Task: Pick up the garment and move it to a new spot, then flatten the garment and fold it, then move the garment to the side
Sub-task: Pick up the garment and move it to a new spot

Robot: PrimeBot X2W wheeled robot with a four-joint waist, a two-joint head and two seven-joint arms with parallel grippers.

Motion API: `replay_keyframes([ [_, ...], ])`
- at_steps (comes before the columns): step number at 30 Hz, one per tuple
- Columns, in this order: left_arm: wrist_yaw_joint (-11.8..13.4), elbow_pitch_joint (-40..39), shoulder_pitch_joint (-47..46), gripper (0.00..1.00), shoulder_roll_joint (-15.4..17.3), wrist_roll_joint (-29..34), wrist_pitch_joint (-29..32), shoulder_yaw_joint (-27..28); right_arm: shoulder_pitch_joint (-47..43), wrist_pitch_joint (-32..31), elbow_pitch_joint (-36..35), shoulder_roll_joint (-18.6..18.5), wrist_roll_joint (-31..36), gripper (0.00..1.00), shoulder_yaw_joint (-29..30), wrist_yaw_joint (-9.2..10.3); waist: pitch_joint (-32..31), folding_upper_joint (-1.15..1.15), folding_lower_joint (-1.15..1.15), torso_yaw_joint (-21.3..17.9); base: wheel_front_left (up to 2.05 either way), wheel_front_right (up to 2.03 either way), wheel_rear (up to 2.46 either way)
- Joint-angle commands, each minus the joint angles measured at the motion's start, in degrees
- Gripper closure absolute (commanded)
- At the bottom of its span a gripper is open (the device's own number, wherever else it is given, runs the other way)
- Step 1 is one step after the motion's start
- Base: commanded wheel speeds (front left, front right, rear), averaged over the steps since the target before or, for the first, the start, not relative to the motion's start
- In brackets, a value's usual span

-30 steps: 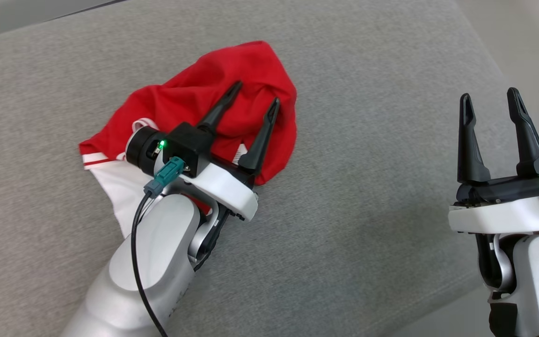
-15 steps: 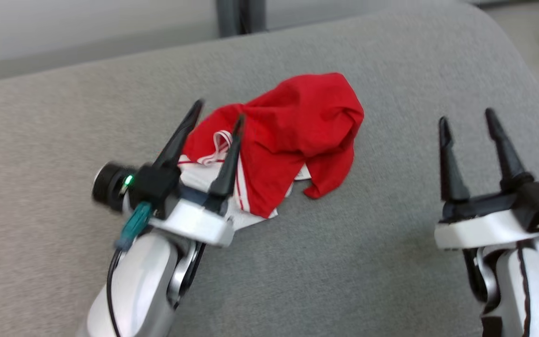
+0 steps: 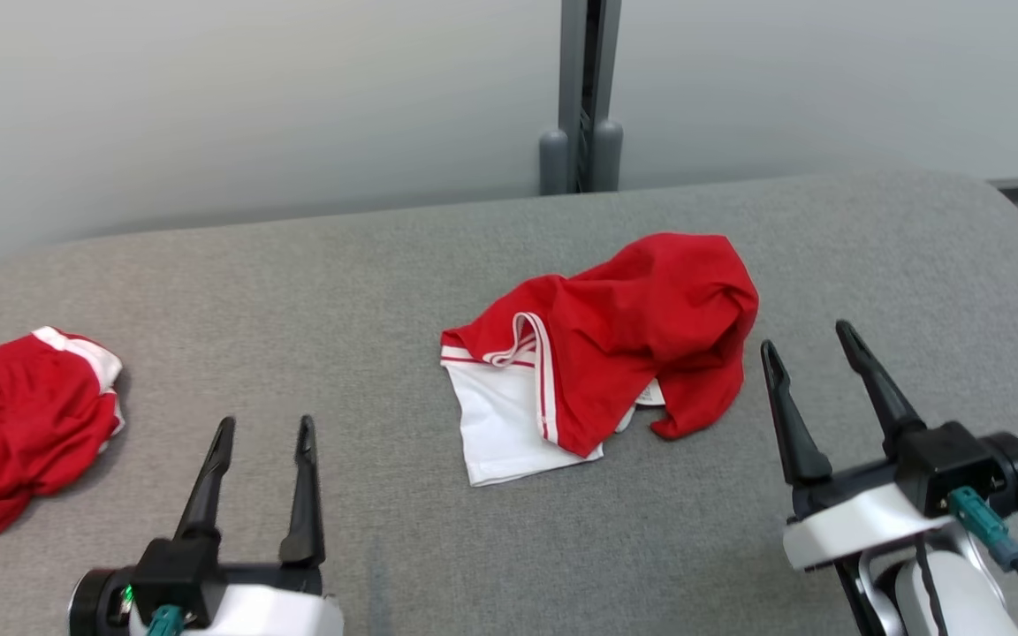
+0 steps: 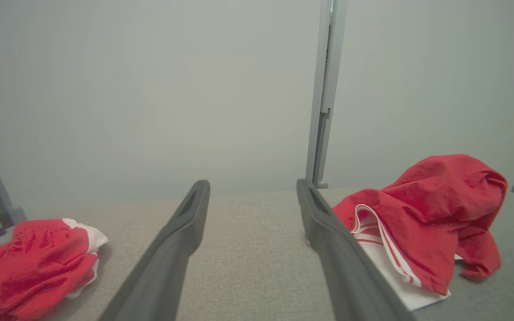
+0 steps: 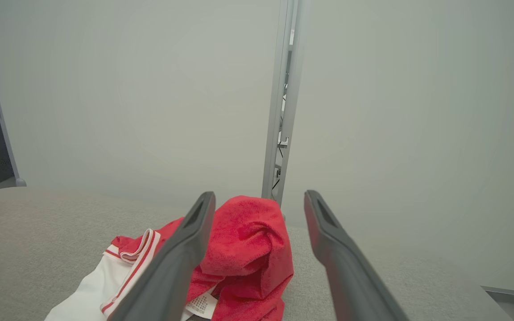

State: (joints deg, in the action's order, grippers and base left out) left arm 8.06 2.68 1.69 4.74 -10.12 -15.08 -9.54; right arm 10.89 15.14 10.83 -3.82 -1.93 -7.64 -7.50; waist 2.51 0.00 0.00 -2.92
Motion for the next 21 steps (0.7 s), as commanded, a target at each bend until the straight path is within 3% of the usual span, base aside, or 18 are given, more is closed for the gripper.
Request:
replay_keyframes([
  [1, -0.5, -0.9, 0.8, 0.00, -0.2, 0.3, 0.0, 0.8, -1.0, 0.1, 0.3, -0.4, -0.2, 0.00, 0.2, 0.01, -1.5, 0.00, 0.00, 1.2, 0.00, 0.00, 0.00],
  [9, -1.1, -5.9, 6.1, 0.00, -1.4, 1.8, 0.0, 5.0, -3.2, 0.1, 1.3, -0.2, -1.1, 0.00, -0.8, 0.01, -2.0, 0.00, 0.00, 1.7, 0.00, 0.00, 0.00],
  [14, -3.3, -5.5, 6.7, 0.00, -1.6, 2.7, 0.0, 5.7, -3.1, 0.1, 2.0, -0.2, -0.7, 0.00, -1.3, 0.01, -2.1, 0.00, 0.00, 1.9, 0.00, 0.00, 0.00],
  [21, -3.7, -5.0, 6.1, 0.00, -1.8, 1.9, 0.0, 6.0, -2.3, 0.1, 1.9, -0.1, -0.8, 0.00, -1.3, 0.01, -2.0, 0.00, 0.00, 1.8, 0.00, 0.00, 0.00],
])
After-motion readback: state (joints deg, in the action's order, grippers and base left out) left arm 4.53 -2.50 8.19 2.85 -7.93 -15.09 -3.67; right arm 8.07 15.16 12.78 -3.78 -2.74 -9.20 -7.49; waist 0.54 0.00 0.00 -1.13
